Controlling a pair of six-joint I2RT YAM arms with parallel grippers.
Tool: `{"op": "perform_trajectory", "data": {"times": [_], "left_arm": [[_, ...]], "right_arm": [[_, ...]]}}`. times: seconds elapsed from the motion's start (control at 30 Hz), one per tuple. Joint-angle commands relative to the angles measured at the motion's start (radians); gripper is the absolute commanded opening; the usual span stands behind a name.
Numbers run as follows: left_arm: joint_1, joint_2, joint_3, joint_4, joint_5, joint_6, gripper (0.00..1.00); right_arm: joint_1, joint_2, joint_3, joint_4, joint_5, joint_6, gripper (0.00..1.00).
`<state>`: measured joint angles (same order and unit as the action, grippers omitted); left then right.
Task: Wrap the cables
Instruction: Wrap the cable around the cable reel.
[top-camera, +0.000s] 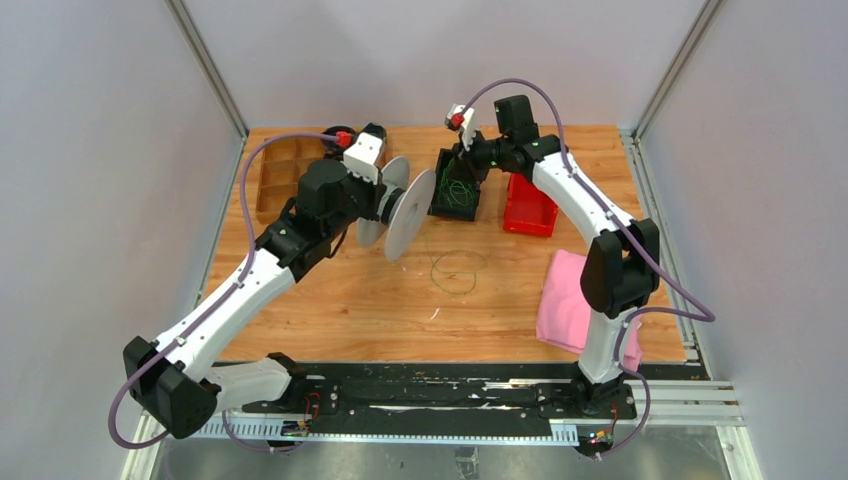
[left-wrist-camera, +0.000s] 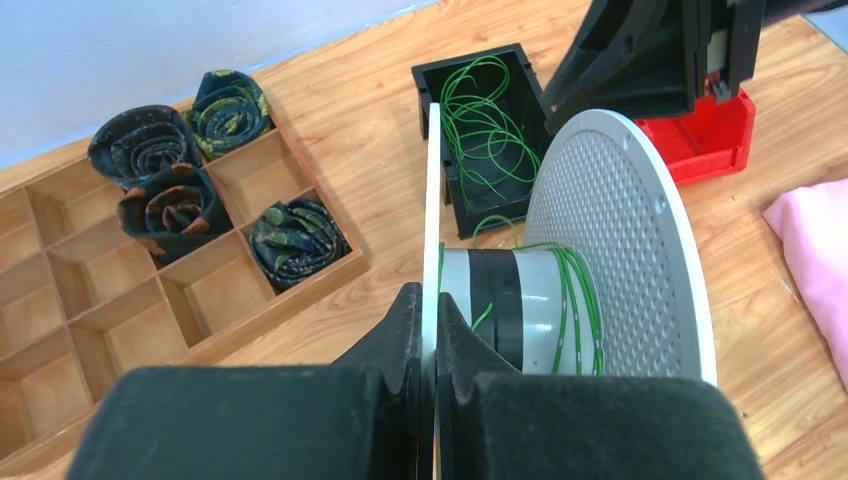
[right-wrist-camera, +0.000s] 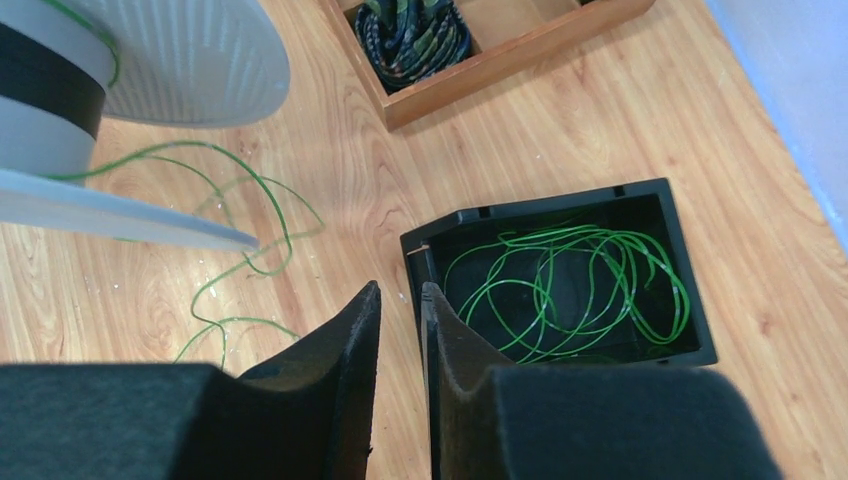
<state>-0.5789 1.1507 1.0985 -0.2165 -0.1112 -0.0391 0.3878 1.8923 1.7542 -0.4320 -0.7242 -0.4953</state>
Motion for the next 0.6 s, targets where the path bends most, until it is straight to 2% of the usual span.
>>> {"op": "perform_trajectory", "data": {"times": [0.0, 0.17, 0.27, 0.37, 0.43, 0.57], "left_arm": [[0.013, -0.021, 0.063, 0.053, 0.005, -0.027, 0.00], [0.021, -0.014, 0.093, 0.030, -0.022, -0.038, 0.00], [0.028, -0.004, 0.125, 0.012, -0.040, -0.052, 0.00], [0.032, 0.004, 0.147, 0.001, -0.048, -0.069, 0.00], [0.037, 0.007, 0.156, -0.003, -0.050, -0.082, 0.00], [0.044, 0.018, 0.167, -0.006, -0.050, -0.099, 0.00]], "right_arm": [[-0.016, -0.003, -0.051, 0.038, -0.019, 0.038, 0.23], [-0.056, -0.025, -0.107, 0.111, 0.003, 0.271, 0.33], [-0.076, -0.029, -0.172, 0.204, -0.051, 0.443, 0.43], [-0.076, -0.031, -0.245, 0.304, -0.107, 0.572, 0.49], [-0.076, -0.036, -0.299, 0.374, -0.144, 0.632, 0.55], [-0.074, -0.070, -0.403, 0.497, -0.170, 0.686, 0.57]]}}
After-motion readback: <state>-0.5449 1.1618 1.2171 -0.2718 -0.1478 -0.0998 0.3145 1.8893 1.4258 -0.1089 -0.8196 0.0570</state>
